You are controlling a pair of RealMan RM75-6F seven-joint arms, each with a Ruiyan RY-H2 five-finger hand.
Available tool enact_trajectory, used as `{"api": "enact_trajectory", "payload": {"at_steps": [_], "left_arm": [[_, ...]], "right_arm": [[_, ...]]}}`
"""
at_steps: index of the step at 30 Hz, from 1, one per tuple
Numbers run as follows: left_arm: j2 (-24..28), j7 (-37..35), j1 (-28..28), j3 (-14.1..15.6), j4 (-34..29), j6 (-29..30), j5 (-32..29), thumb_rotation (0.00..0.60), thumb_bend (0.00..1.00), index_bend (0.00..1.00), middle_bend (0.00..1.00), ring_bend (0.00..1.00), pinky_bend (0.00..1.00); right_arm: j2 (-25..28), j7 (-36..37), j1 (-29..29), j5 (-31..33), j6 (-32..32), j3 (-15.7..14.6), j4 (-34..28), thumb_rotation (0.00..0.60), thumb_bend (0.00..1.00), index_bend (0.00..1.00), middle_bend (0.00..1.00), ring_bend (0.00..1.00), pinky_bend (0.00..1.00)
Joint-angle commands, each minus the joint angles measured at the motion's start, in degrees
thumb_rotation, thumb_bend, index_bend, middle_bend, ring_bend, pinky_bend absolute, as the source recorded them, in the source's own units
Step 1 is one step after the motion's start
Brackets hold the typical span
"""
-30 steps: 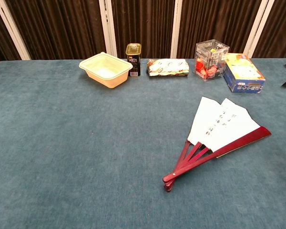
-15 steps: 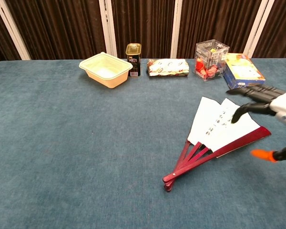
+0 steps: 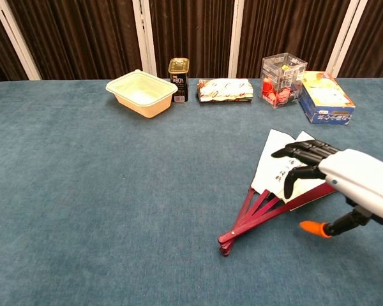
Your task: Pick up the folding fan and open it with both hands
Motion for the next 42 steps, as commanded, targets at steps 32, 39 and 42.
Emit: {"api": "enact_trajectory", "payload": {"at_steps": [32, 39, 42], "left_arm": [[0.41, -1.08, 0.05, -0.21, -0.14, -0.23, -0.66, 0.6, 0.0, 0.0, 0.0, 0.0, 0.0], [0.39, -0.86, 0.1, -0.18, -0.4, -0.29, -0.81, 0.6, 0.0, 0.0, 0.0, 0.0, 0.0], [0.4, -0.88, 0.11, -0.16, -0.44, -0.35, -0.87, 0.6, 0.0, 0.0, 0.0, 0.0, 0.0]], "right_arm": [[-6.41, -0.31, 2.24, 2.81, -0.5, -1.35, 4.86, 0.6, 0.42, 0.63, 0.22, 0.0, 0.0], [-6.42, -0.03, 2.54, 2.57, 0.3, -1.79, 4.3, 0.6, 0.51, 0.71, 0.26, 0.0, 0.0], [-6.1, -0.11, 2.87, 2.6, 0.68, -1.53, 3.38, 0.6, 0.51, 0.71, 0.26, 0.0, 0.0]]}}
